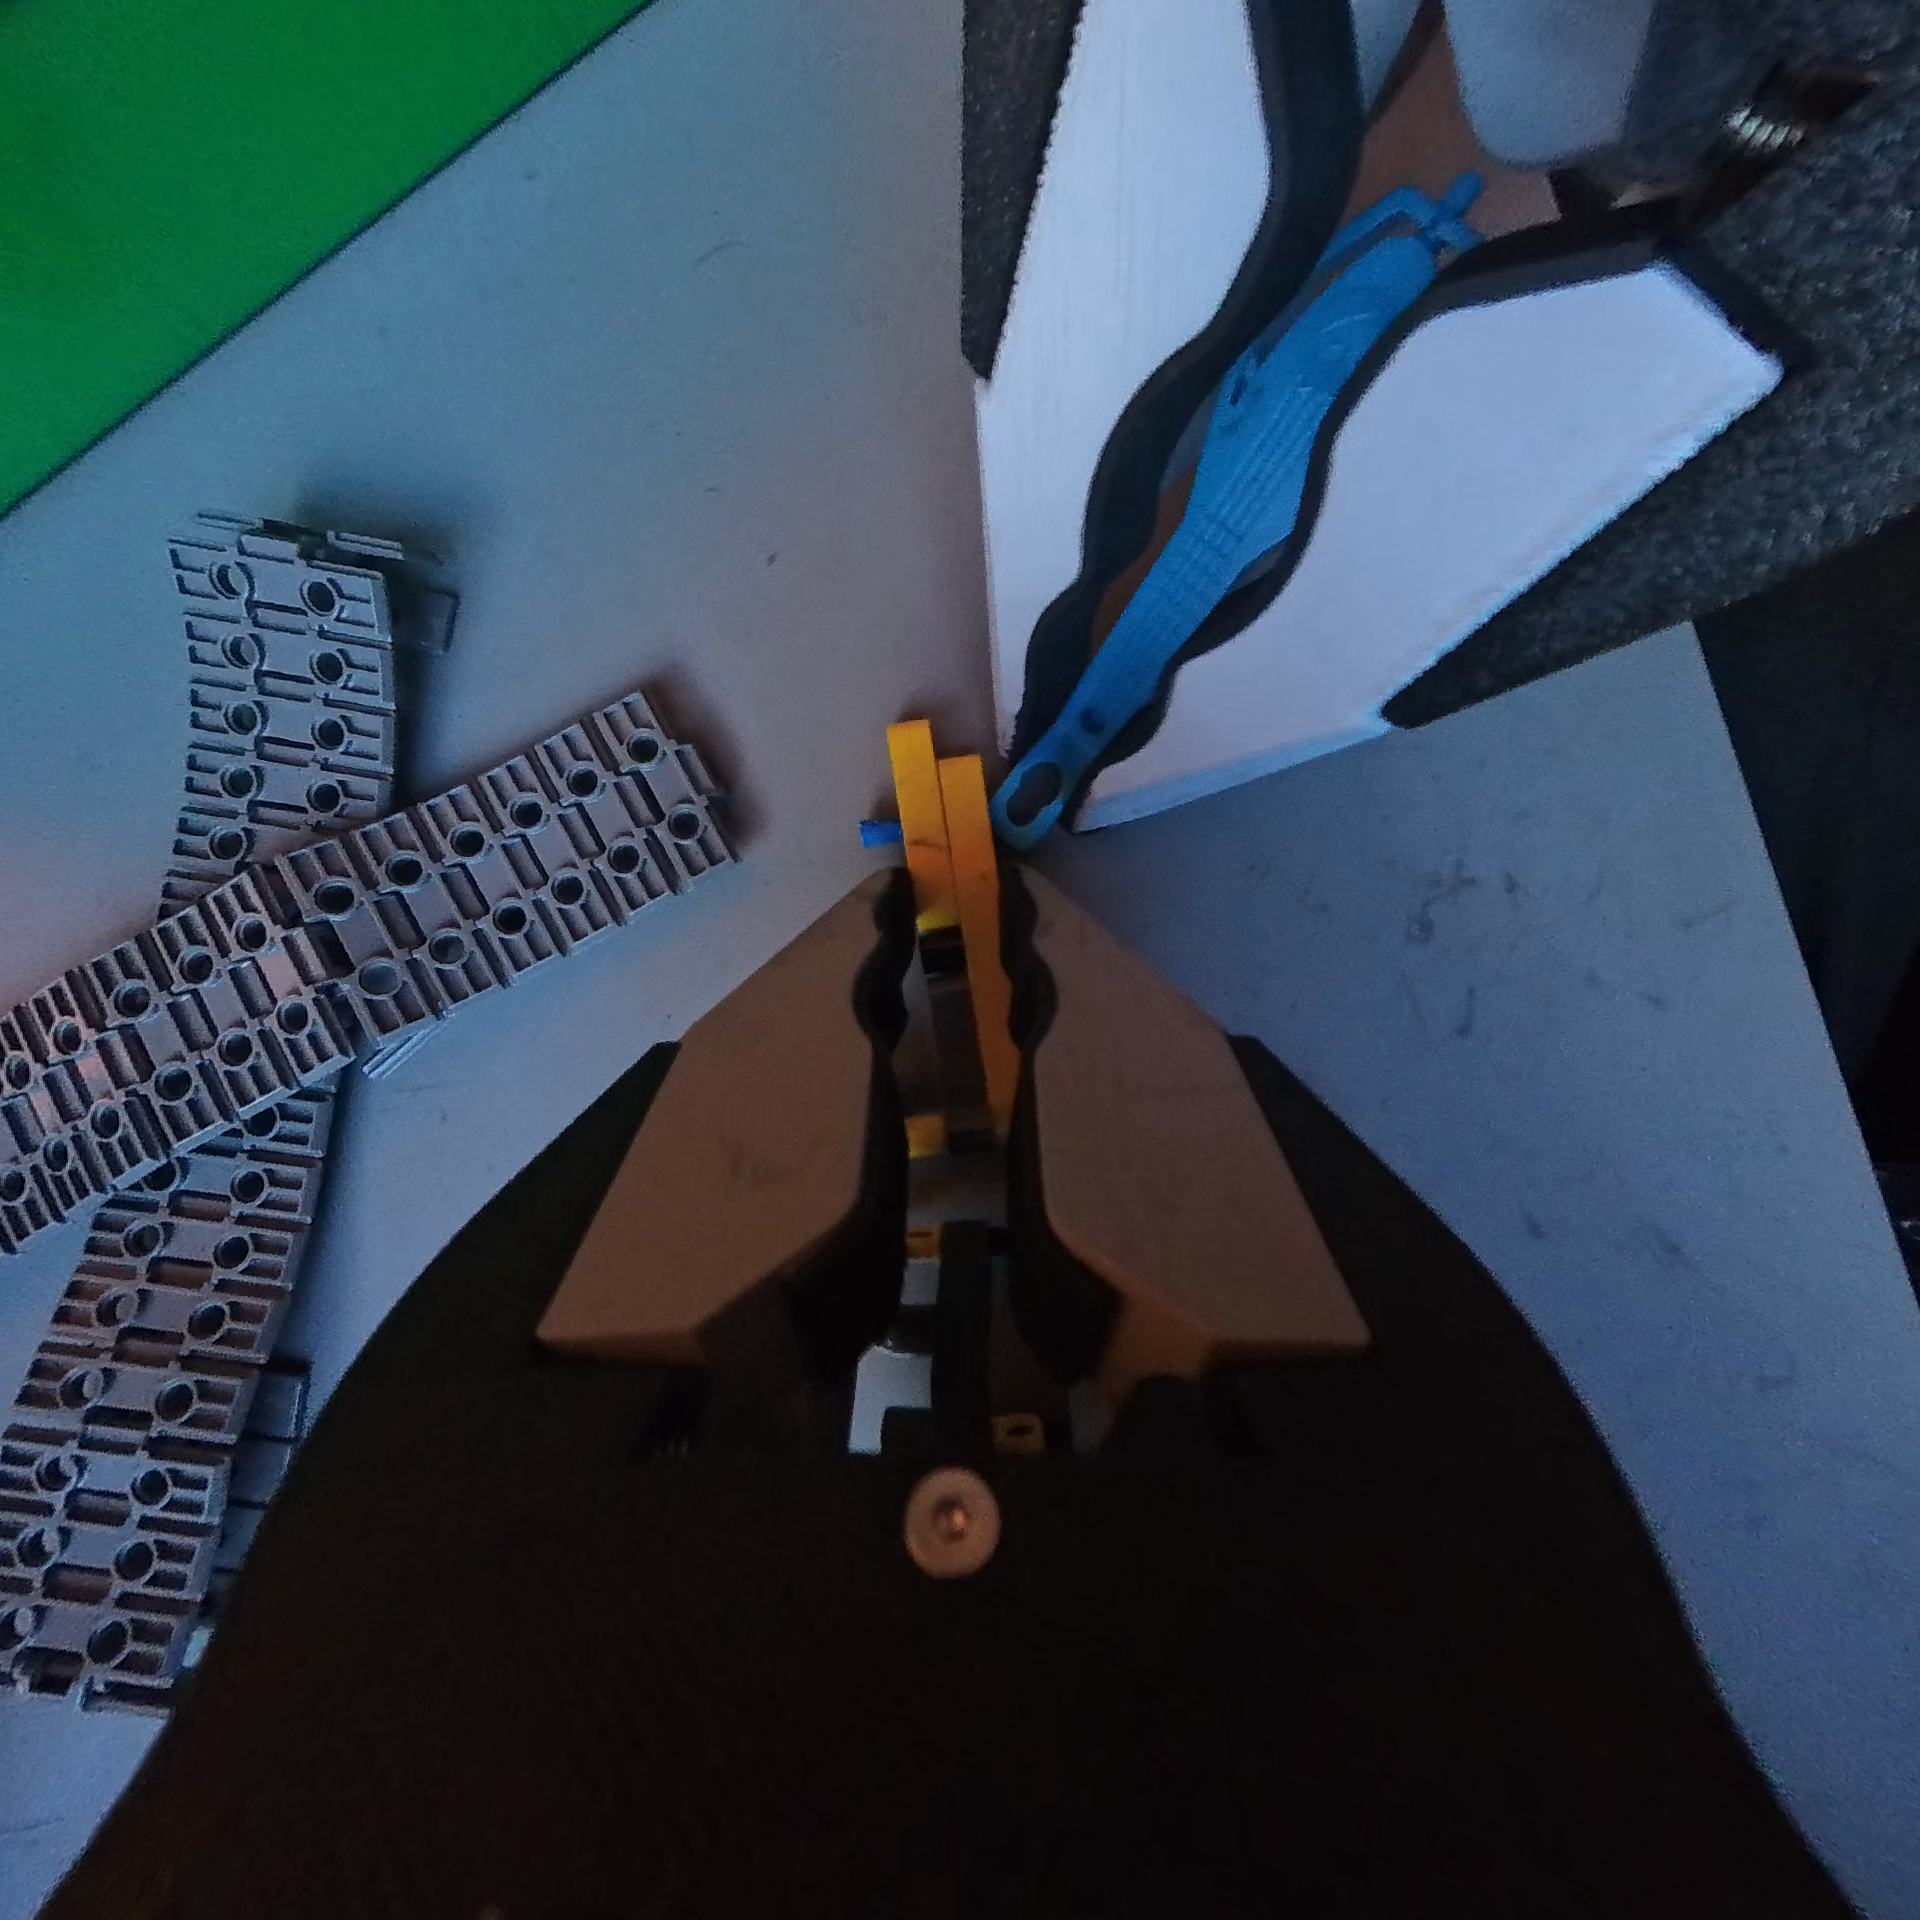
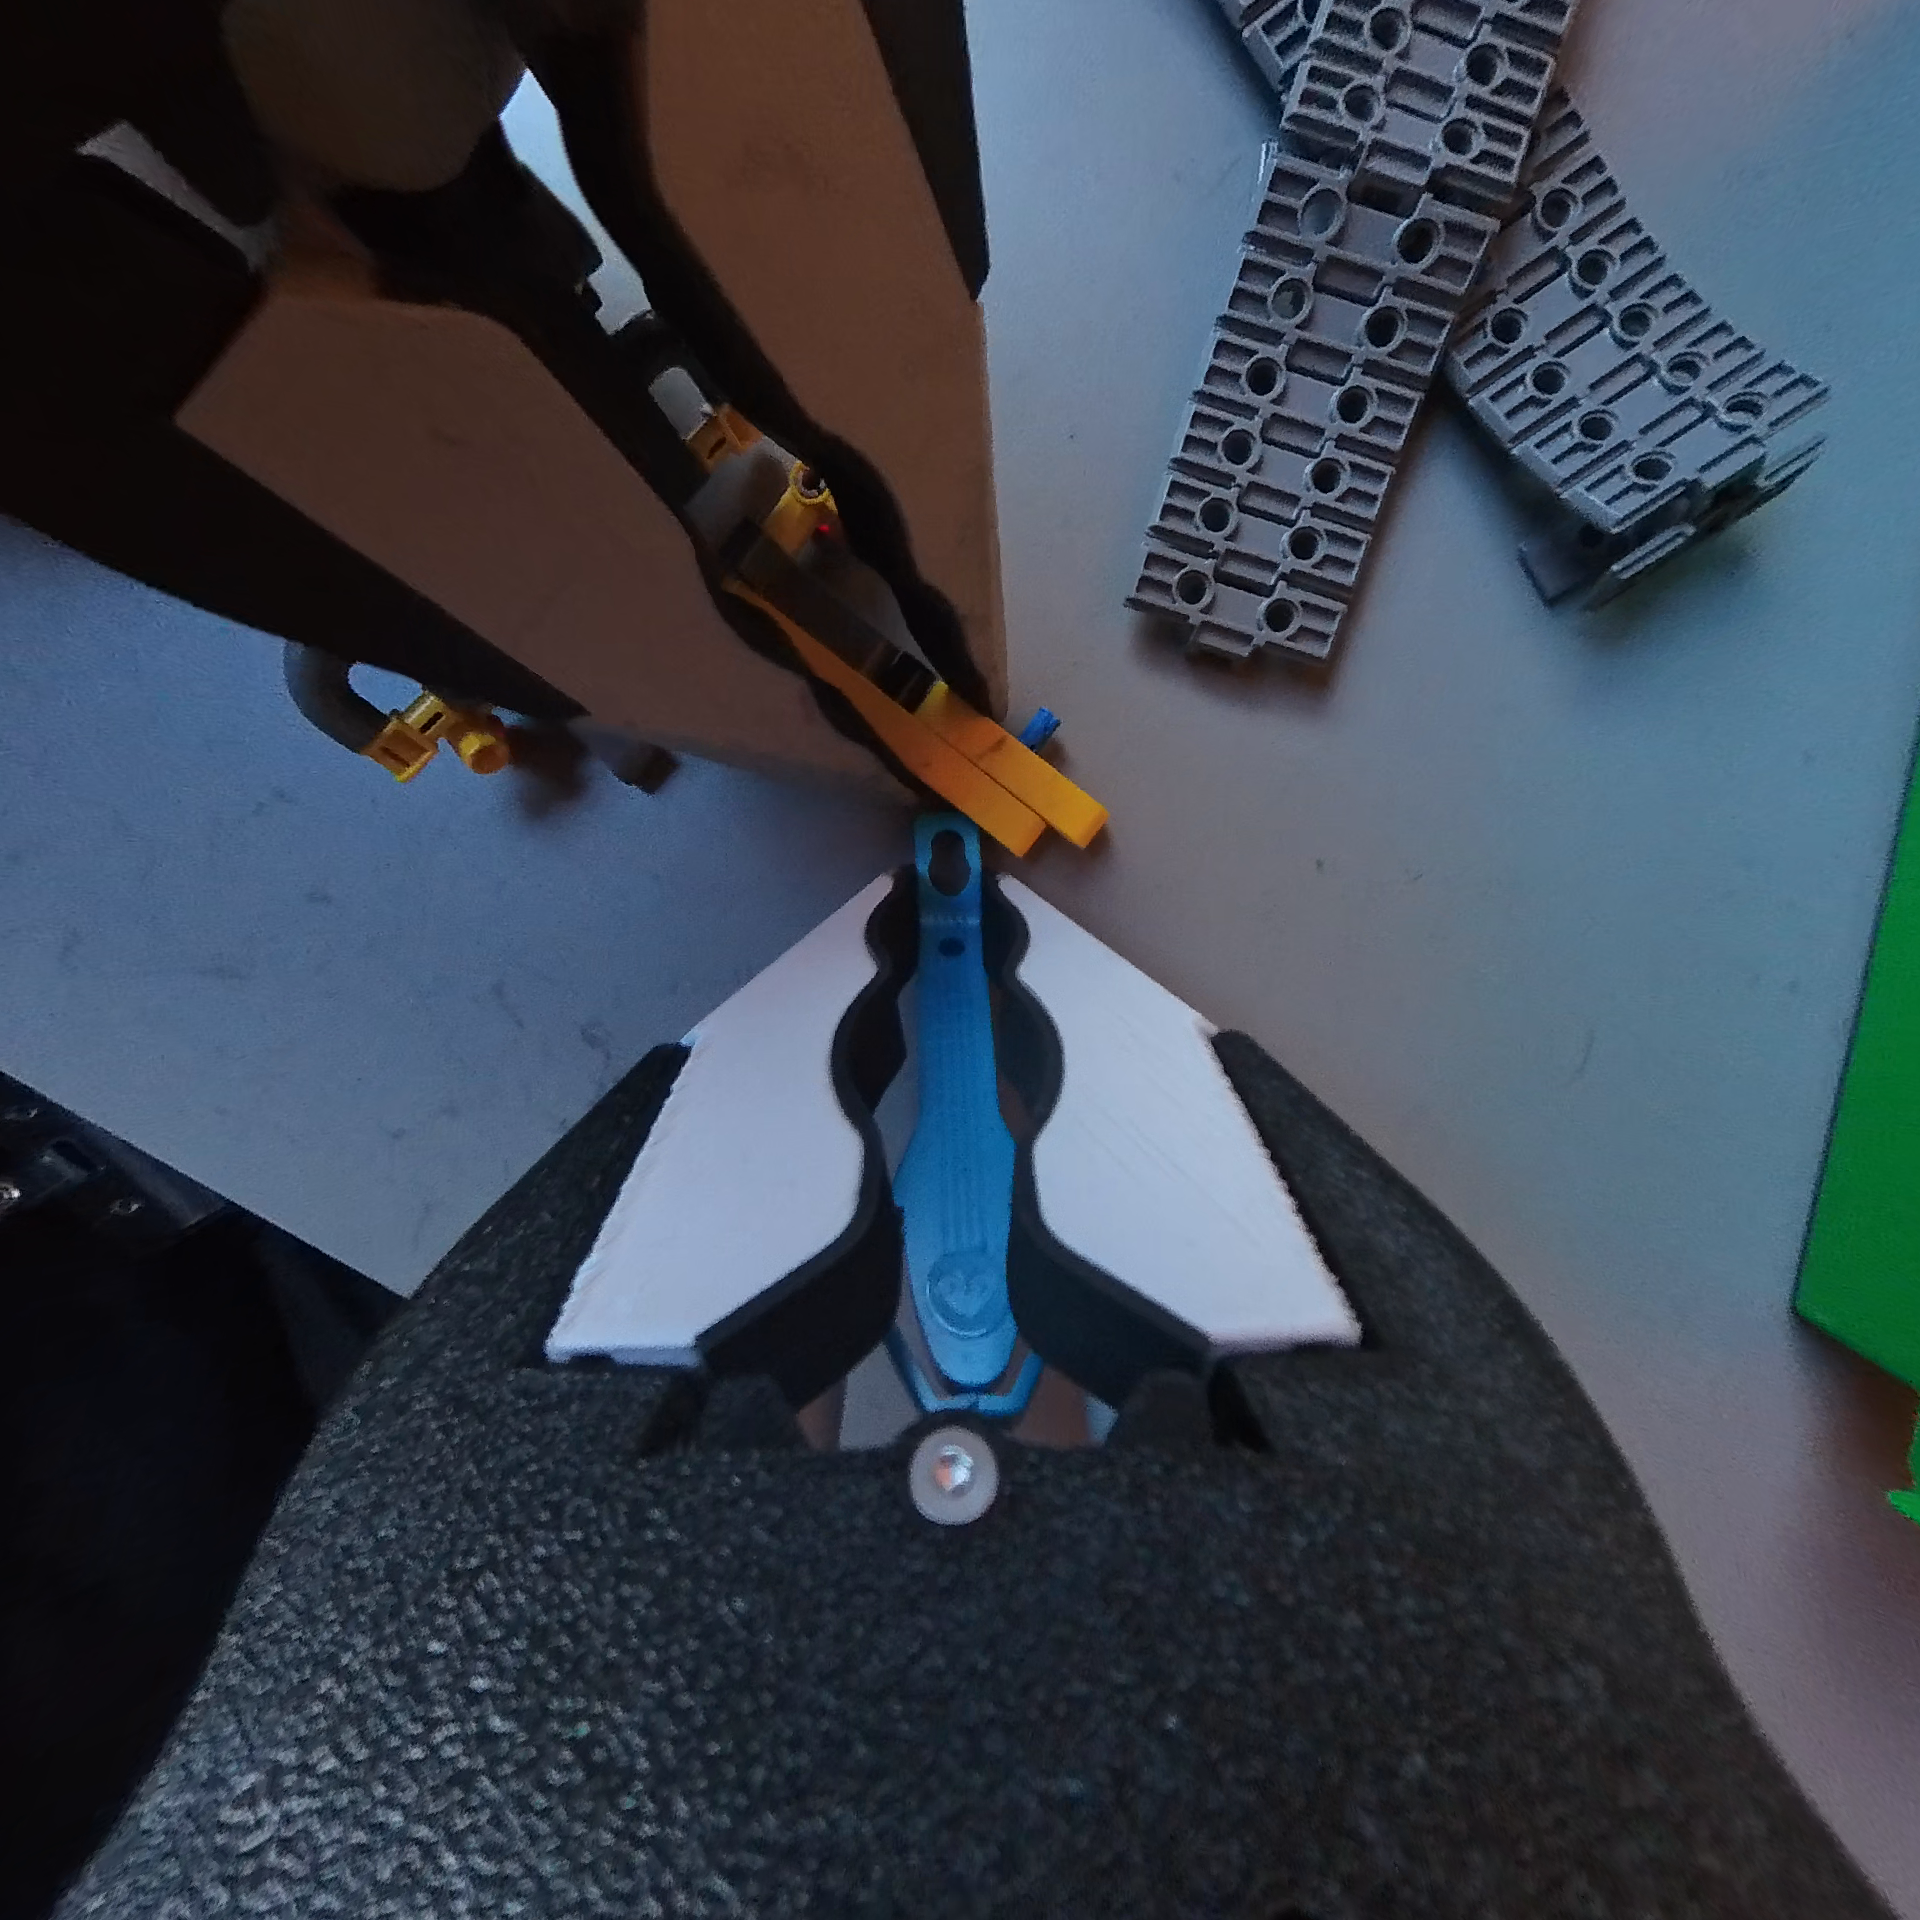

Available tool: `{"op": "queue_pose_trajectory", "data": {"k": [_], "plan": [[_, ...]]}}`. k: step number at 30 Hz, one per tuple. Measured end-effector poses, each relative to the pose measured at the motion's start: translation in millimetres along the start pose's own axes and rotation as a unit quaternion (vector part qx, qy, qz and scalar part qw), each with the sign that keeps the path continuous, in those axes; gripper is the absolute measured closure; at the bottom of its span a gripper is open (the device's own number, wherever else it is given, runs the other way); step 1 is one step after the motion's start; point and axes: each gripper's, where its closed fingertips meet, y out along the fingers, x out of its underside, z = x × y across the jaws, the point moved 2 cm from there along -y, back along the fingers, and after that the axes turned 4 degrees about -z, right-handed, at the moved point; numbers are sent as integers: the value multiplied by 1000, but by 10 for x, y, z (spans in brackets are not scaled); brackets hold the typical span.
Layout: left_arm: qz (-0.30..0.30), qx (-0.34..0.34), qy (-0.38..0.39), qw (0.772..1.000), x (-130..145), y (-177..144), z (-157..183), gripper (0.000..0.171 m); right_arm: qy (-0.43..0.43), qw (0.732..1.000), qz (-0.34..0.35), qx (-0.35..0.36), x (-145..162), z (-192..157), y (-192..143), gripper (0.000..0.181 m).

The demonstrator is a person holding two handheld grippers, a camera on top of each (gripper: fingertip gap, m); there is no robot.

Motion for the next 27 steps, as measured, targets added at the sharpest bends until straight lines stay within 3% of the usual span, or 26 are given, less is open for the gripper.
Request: {"op": "queue_pose_trajectory", "data": {"k": [12,27], "plan": [[-1,-4,10,1000,2,0,1,157,-72,995,59,47,-10,-16,10,173],[8,54,-24,998,16,-29,-16,157,-194,965,81,155,-31,-36,8,172]]}}
